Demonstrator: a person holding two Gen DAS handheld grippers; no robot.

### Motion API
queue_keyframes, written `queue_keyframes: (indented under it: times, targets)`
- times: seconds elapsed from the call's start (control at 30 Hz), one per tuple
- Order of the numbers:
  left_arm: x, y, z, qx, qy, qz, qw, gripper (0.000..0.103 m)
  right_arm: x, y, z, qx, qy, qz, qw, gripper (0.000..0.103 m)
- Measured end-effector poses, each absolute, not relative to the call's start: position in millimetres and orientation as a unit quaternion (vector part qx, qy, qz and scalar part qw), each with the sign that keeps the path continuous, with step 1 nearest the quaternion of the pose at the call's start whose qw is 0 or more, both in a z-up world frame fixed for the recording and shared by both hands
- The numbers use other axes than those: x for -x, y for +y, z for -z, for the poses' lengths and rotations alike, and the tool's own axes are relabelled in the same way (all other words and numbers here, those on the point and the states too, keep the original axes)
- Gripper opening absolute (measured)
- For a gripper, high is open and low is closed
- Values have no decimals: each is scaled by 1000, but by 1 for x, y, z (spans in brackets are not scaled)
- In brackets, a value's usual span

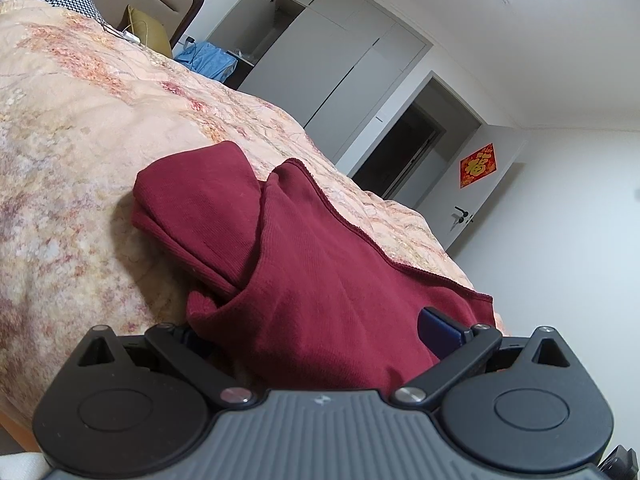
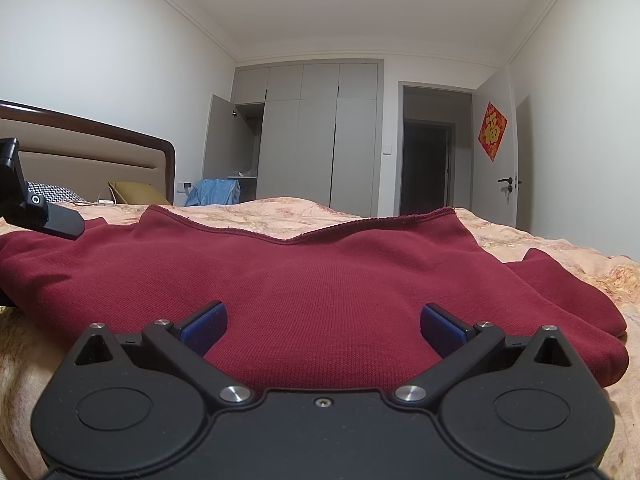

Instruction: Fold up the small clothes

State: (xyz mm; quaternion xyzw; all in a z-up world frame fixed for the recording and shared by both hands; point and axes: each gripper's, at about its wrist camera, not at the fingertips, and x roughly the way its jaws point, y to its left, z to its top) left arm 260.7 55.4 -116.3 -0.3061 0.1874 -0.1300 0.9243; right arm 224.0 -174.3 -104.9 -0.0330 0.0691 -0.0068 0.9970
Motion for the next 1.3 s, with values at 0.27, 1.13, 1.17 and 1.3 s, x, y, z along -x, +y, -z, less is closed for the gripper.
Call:
queue_keyframes:
  times: [0.27, 1.13, 1.17, 1.3]
  targets:
    - [-259, 51, 114, 290, 189, 121, 930, 103, -225, -175, 106, 32, 65, 6, 997, 103]
    - [-263, 62, 94, 341, 207, -15, 917, 44, -231, -182, 95, 27, 100, -12, 995, 103]
    - [-264, 61, 92, 338, 208, -16, 918, 41, -234, -184, 91, 24, 113, -17, 993, 103]
    - [-269, 55, 81, 314, 202, -14, 928, 36, -241, -194, 75, 20, 159, -43, 986, 103]
